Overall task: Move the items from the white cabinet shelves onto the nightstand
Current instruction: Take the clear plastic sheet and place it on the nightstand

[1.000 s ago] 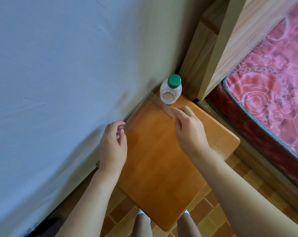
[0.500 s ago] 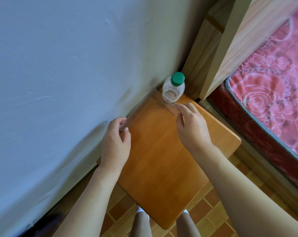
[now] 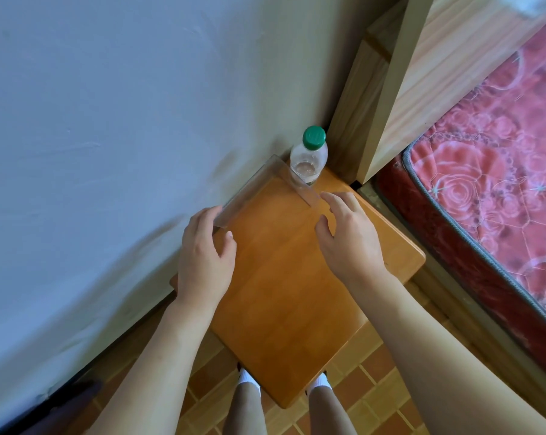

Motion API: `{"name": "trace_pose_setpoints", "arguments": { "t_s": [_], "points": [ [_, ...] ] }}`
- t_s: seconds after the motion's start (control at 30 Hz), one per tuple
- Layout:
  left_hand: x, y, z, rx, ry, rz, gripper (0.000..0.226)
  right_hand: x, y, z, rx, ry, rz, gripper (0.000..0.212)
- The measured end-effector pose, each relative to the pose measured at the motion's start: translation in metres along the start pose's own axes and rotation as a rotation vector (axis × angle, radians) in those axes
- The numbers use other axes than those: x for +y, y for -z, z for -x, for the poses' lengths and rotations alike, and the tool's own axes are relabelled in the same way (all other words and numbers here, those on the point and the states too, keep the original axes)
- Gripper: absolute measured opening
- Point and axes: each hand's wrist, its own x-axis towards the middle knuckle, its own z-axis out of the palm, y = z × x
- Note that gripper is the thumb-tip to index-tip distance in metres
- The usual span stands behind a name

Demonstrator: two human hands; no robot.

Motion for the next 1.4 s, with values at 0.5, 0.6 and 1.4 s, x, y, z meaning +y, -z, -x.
{"name": "trace_pose_setpoints", "arguments": {
  "t_s": [0.5, 0.6, 1.4],
  "points": [
    [0.007, 0.01, 0.082, 0.112, 0.052, 0.06, 0.047, -0.022, 0.019, 0.041, -0.153, 0.163, 0.093, 0.049],
    [-0.007, 0.013, 0.103, 0.144, 0.072, 0.06, 0.047, -0.031, 0.007, 0.056, -0.181, 0.211, 0.082, 0.048],
    [-0.146, 0.153, 0.623, 0.745, 0.776, 0.188, 0.048, -0.213, -0.054, 0.478, -0.621, 0.962, 0.074, 0.055]
  ]
}}
